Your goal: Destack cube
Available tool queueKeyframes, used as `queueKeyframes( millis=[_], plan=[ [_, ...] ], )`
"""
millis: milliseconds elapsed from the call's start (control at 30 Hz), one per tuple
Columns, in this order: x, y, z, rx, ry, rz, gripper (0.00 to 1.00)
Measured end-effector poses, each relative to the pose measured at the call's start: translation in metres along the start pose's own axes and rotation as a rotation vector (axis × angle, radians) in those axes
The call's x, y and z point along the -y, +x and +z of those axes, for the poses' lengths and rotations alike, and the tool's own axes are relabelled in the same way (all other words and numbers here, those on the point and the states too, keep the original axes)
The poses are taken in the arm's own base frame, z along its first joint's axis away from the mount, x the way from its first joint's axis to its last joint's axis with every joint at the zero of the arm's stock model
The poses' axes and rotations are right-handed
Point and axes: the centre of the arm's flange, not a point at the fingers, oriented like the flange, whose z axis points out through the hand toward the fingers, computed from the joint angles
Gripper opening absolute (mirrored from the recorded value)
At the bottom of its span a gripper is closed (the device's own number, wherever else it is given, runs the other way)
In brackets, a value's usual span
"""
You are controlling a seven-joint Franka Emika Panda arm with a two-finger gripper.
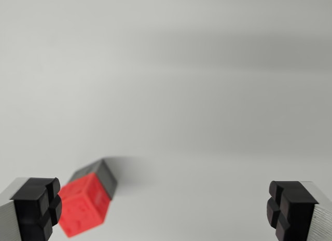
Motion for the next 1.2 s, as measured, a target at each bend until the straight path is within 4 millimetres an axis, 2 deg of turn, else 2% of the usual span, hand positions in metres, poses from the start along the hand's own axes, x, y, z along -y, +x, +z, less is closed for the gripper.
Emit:
queueKeyframes(
  millis=[667, 1200],
  plan=[
    [-0.001, -0.002, 0.004, 0.004, -0.003, -0.004, 1.00],
    [-0.005, -0.022, 0.022, 0.009, -0.004, -0.052, 1.00]
  ],
)
